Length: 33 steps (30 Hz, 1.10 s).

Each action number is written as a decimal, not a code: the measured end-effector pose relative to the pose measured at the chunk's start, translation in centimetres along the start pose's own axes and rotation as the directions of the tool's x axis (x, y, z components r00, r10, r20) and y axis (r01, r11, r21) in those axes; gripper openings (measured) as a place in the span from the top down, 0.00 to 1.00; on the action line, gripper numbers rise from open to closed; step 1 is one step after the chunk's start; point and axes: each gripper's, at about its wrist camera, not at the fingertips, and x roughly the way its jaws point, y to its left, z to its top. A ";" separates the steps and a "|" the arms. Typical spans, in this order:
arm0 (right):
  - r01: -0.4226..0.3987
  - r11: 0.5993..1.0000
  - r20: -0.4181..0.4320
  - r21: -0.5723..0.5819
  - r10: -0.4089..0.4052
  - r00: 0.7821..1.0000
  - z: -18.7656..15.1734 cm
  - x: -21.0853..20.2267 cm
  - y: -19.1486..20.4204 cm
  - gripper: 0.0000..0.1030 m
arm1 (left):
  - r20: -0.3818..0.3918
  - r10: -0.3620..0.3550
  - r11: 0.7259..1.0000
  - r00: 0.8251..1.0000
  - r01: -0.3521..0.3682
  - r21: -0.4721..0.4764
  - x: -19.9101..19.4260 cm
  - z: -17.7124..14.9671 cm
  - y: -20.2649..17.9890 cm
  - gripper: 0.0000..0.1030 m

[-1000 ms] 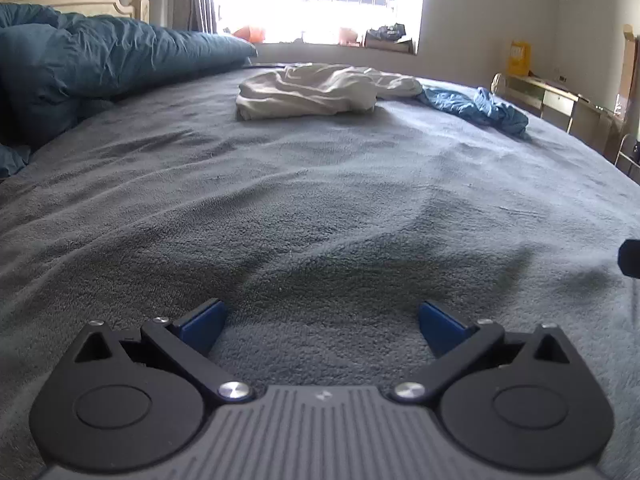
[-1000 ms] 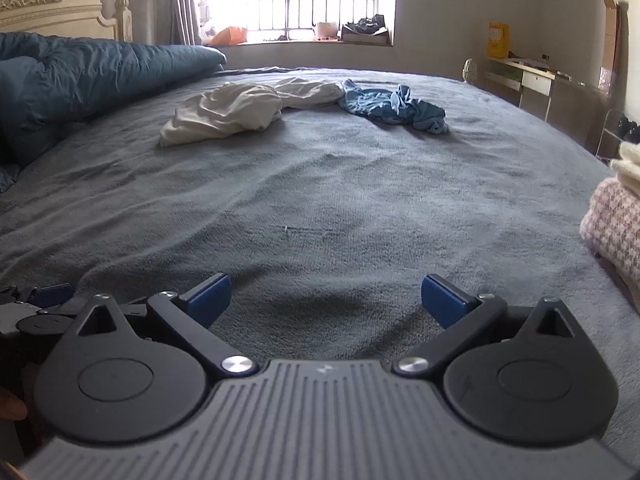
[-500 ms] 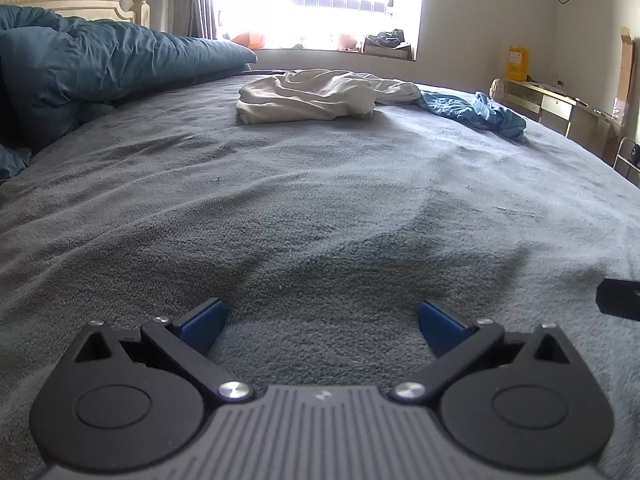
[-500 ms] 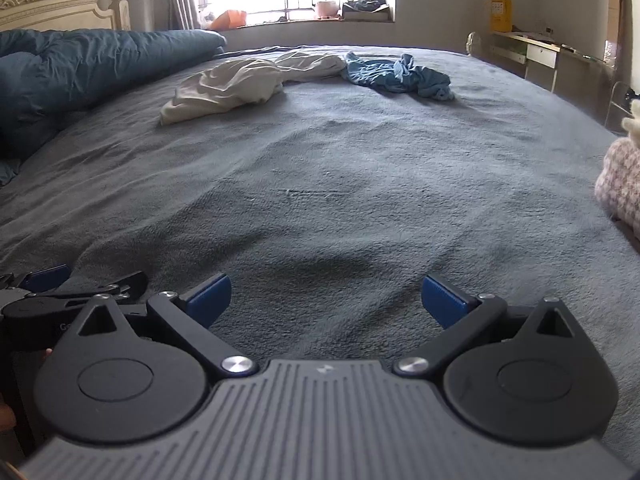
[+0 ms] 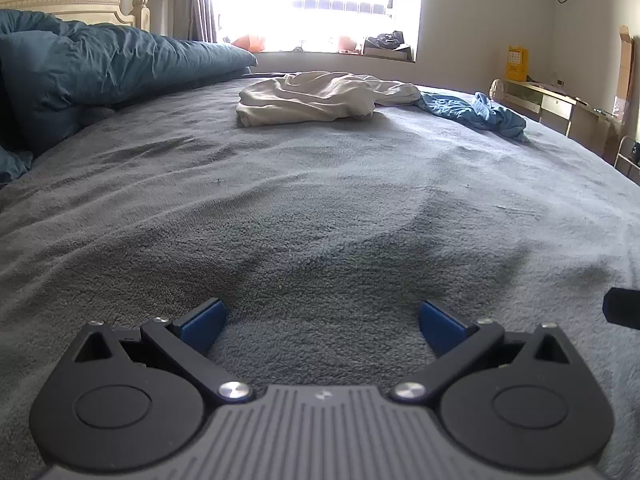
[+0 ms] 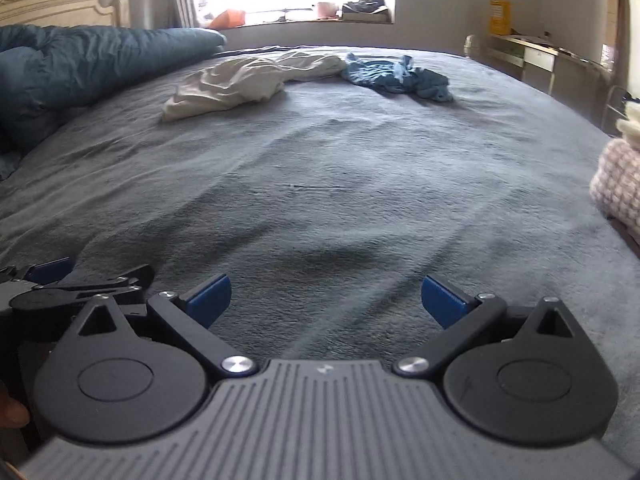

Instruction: Fold clothes

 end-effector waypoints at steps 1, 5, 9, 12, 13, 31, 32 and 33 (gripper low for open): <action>0.001 1.000 -0.009 0.006 -0.001 1.000 0.0 0.1 -0.1 0.01 | 0.000 -0.001 1.000 1.000 0.001 0.000 0.0 0.0 0.0 0.00; 0.028 1.000 -0.044 0.010 -0.028 0.999 -0.1 0.6 -0.3 0.01 | 0.001 -0.003 1.000 1.000 0.003 -0.001 0.0 -0.1 -0.1 0.00; 0.044 0.999 -0.047 -0.004 -0.045 0.998 -0.1 0.6 -0.3 0.01 | 0.005 -0.002 1.000 1.000 0.002 -0.001 0.0 -0.1 -0.2 0.00; 0.047 0.999 -0.046 -0.022 -0.048 0.998 0.0 0.5 -0.1 0.01 | 0.005 -0.002 1.000 1.000 0.002 -0.001 0.0 -0.1 -0.1 0.00; 0.047 0.999 -0.046 -0.028 -0.048 0.998 0.0 0.4 -0.1 0.01 | 0.006 -0.001 1.000 1.000 0.001 0.000 0.0 -0.1 -0.1 0.00; -0.015 0.999 -0.011 -0.044 0.015 1.000 0.3 0.8 -0.8 0.01 | -0.018 0.001 0.999 1.000 -0.002 -0.034 -0.2 1.3 0.4 0.00; -0.019 0.998 -0.006 -0.053 0.019 1.000 0.6 1.0 -0.8 0.01 | -0.006 -0.001 0.998 1.000 0.000 -0.057 -0.4 1.7 0.8 0.00; -0.021 0.997 0.001 -0.068 0.022 1.000 0.8 1.2 -0.5 0.01 | 0.019 -0.003 0.997 1.000 0.004 -0.078 -0.6 2.0 1.1 0.00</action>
